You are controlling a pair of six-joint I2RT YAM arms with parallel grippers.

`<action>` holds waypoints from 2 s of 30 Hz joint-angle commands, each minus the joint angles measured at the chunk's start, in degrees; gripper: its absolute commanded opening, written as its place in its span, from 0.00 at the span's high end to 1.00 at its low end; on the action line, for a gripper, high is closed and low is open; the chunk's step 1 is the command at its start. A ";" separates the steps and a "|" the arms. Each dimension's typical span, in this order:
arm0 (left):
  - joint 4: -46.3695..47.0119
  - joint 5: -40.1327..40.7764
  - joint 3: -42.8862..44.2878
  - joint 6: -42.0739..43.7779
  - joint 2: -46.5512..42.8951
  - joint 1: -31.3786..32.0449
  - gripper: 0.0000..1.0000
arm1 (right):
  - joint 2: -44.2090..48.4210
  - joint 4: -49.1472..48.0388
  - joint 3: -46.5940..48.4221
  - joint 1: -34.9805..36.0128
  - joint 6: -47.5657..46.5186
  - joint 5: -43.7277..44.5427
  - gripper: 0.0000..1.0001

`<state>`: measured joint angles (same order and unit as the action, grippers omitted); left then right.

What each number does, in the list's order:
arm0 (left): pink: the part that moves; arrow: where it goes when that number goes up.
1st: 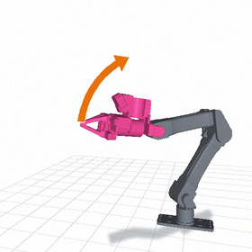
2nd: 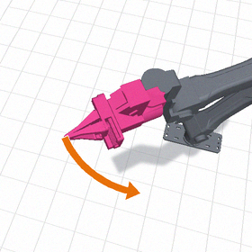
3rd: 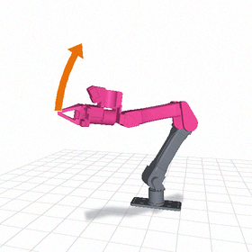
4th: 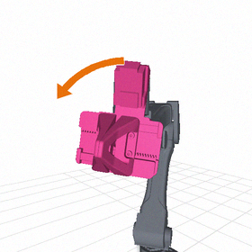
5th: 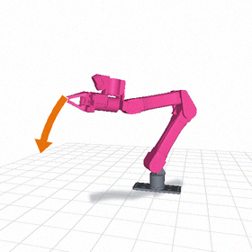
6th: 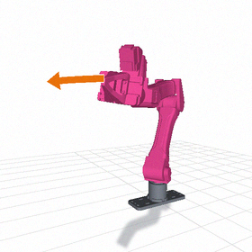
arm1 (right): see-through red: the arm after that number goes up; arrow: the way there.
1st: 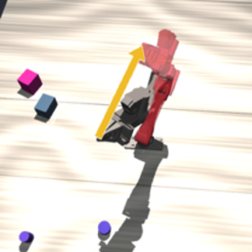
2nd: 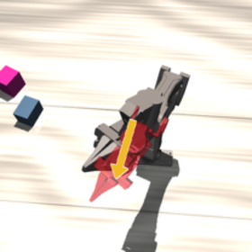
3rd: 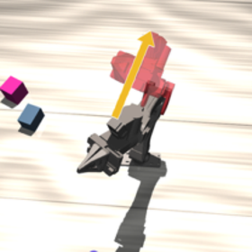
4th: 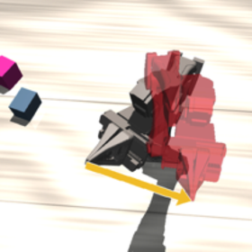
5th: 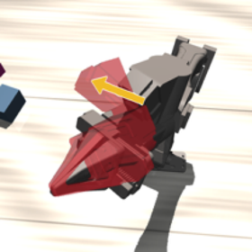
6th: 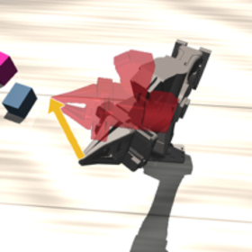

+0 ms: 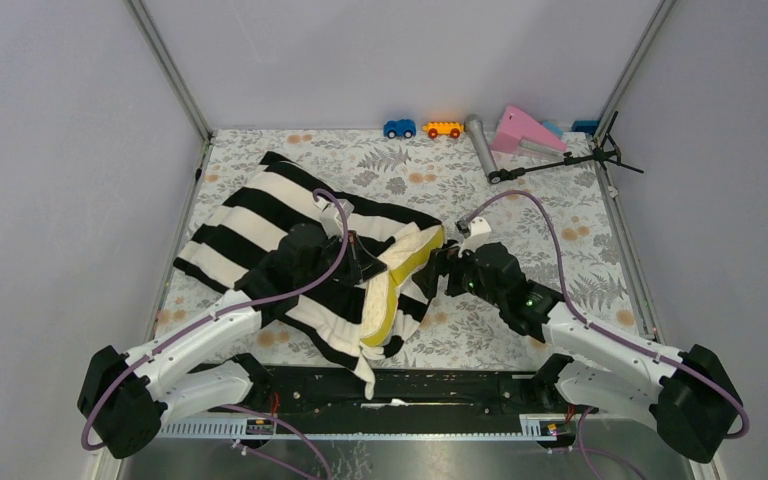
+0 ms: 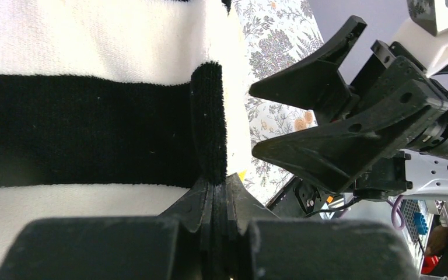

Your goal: Remove the pillowcase from the pillow

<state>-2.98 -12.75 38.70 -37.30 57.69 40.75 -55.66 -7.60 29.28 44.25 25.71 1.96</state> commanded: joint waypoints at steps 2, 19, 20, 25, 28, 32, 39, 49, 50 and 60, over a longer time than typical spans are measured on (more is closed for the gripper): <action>7.64 -5.61 1.05 -0.54 -2.49 0.44 1.00 | -2.64 -2.35 4.78 0.37 -0.66 2.15 0.00; 8.27 -6.92 1.33 -0.67 -3.76 0.64 1.00 | 1.11 -7.70 1.58 -9.19 35.46 -5.61 0.01; 8.63 -6.99 1.39 -0.72 -3.58 0.63 1.00 | -0.23 -6.95 2.70 -9.20 36.60 -6.87 0.00; 10.05 -7.12 1.72 -1.17 -2.76 0.81 1.00 | -4.84 -11.79 2.10 -8.13 42.49 -12.61 0.00; 10.65 -7.19 1.95 -1.35 -2.46 0.91 1.00 | -5.50 -9.94 2.05 -6.77 43.35 -9.60 0.01; 11.04 -7.49 2.38 -1.59 -1.94 1.17 1.00 | -6.78 -11.46 1.25 -6.24 43.78 -8.82 0.00; 11.26 -7.34 2.80 -1.90 -2.25 1.27 1.00 | -10.64 -14.00 -0.12 -6.07 45.04 -9.49 0.01; 2.79 2.77 4.24 -0.04 -4.96 1.18 0.76 | -5.40 -6.11 1.29 -6.65 34.53 0.93 1.00; -0.14 7.46 4.59 0.02 -5.49 1.25 0.73 | -3.98 -4.60 1.77 -6.75 32.83 2.23 1.00; -17.45 32.54 4.96 -3.64 -5.30 1.15 1.00 | 10.75 3.98 1.47 -6.92 23.01 11.45 1.00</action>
<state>-13.74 8.08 41.25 -38.46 51.29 42.00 -49.34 -4.89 28.21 37.74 53.98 5.61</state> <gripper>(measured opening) 0.036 0.050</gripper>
